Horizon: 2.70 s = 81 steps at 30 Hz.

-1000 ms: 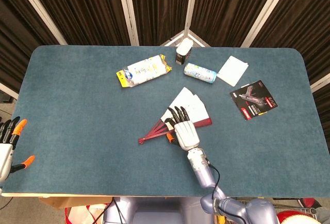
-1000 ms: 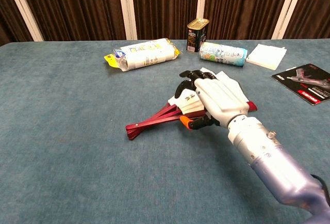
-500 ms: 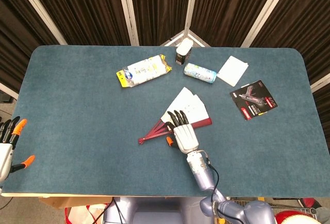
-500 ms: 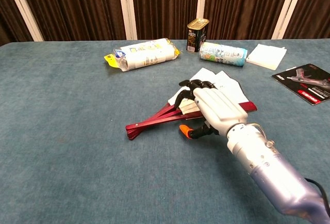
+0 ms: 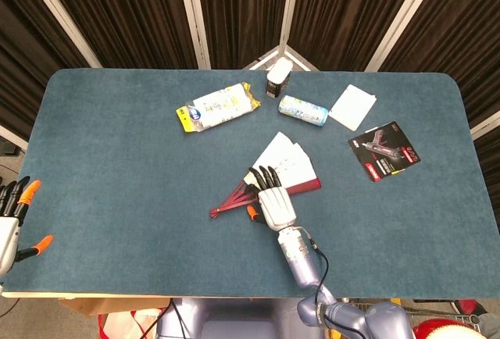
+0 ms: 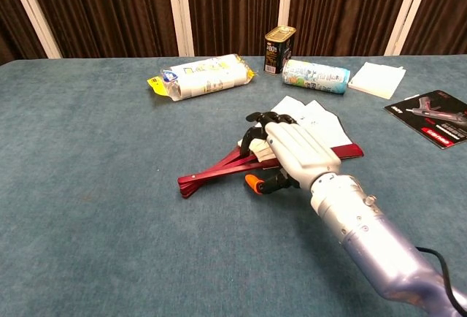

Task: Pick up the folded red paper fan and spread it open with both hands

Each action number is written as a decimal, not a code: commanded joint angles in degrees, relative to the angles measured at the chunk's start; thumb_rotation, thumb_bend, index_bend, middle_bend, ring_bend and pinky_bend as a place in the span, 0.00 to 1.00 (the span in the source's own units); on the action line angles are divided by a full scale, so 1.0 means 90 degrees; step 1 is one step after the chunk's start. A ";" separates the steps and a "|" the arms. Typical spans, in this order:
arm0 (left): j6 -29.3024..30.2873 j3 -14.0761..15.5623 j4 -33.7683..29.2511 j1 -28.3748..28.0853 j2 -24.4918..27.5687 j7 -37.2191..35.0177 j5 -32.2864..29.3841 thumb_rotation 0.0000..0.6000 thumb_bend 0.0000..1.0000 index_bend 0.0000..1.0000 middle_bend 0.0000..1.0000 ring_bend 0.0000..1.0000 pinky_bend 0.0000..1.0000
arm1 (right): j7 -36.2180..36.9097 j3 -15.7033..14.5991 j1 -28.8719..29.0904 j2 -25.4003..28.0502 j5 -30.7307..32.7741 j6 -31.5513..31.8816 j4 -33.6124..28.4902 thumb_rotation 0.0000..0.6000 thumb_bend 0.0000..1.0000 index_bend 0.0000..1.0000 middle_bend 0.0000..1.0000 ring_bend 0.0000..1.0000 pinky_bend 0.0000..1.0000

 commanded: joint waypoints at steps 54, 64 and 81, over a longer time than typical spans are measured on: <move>-0.0164 -0.0094 -0.0406 -0.0202 0.0105 -0.0021 0.0064 1.00 0.00 0.00 0.00 0.00 0.00 | -0.1598 0.0947 0.0834 0.2051 -0.0073 0.0426 -0.3024 1.00 0.72 0.66 0.20 0.04 0.00; -0.0444 -0.0564 -0.0943 -0.0722 0.0080 0.0367 -0.0032 1.00 0.01 0.03 0.00 0.00 0.00 | -0.2132 0.1480 0.1042 0.2654 0.0213 0.0274 -0.3793 1.00 0.72 0.67 0.21 0.04 0.00; -0.1362 -0.1672 -0.1561 -0.2257 -0.1064 0.1984 -0.1133 1.00 0.19 0.26 0.01 0.00 0.00 | -0.3061 0.1804 0.1169 0.3347 0.0648 0.0179 -0.4989 1.00 0.73 0.69 0.21 0.04 0.00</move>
